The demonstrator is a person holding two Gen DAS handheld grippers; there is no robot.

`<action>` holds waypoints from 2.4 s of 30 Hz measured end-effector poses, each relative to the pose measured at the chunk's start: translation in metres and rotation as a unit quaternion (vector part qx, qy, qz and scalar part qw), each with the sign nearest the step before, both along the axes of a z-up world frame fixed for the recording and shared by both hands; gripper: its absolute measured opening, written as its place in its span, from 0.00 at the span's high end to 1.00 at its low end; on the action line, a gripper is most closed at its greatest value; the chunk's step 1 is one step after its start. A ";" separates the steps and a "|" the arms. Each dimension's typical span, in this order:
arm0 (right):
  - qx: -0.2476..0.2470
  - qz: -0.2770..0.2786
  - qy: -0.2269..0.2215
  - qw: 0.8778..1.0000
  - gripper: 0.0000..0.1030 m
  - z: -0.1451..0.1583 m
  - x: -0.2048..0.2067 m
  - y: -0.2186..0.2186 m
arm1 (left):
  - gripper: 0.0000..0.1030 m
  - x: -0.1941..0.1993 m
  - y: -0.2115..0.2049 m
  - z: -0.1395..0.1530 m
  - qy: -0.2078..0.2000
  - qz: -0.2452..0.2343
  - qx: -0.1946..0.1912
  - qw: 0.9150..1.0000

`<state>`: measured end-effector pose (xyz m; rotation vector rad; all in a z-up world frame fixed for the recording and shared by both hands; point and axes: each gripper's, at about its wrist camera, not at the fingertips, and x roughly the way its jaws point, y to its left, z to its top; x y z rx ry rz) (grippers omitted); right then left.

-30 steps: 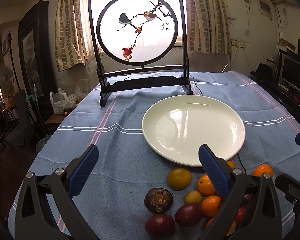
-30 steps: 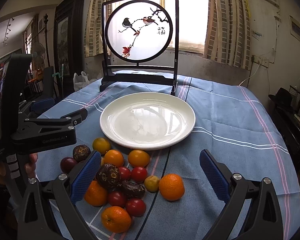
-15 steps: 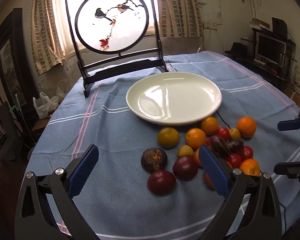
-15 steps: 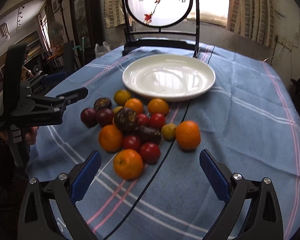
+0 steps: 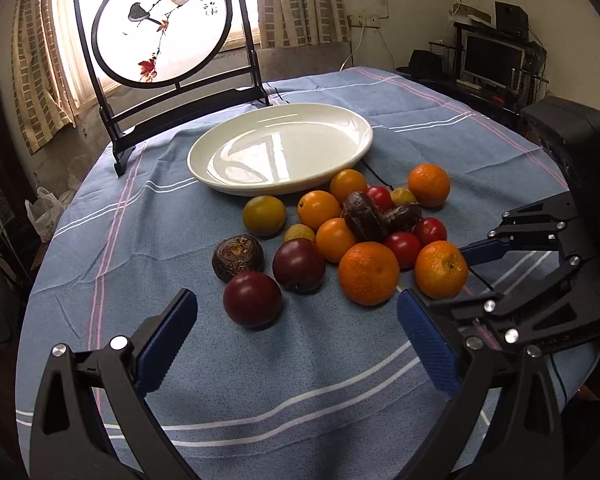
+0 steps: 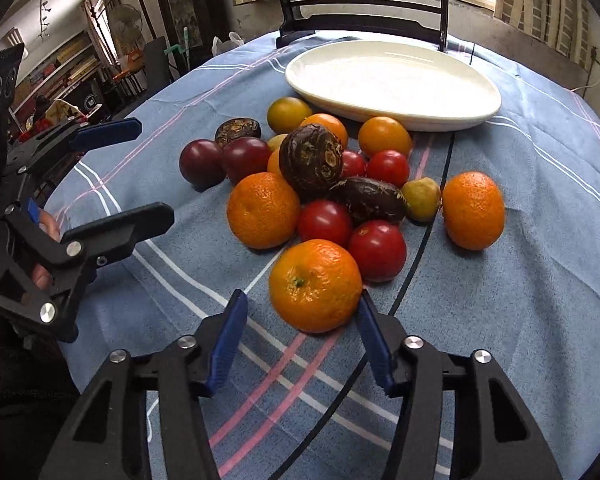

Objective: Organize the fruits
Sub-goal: 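Grasp an orange with the left tool while the right tool grasps another orange, then carry both oranges over the white plate and release them onto it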

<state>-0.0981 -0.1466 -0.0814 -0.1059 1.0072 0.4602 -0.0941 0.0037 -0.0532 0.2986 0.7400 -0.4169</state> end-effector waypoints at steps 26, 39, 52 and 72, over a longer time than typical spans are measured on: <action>0.029 -0.028 -0.030 0.999 0.59 0.023 -0.014 -0.059 | 0.60 0.025 -0.052 -0.027 0.080 -0.024 -0.009 0.996; 0.039 -0.020 -0.124 0.991 0.59 0.087 0.022 -0.052 | 0.59 0.079 -0.037 0.047 -0.016 0.055 -0.016 0.998; 0.037 -0.050 -0.116 0.991 0.59 0.092 0.150 -0.041 | 0.59 0.170 -0.050 0.038 -0.027 0.104 0.036 0.994; 0.022 -0.074 -0.062 0.995 0.27 0.048 0.211 -0.038 | 0.22 0.208 -0.042 0.011 0.017 0.105 0.056 0.993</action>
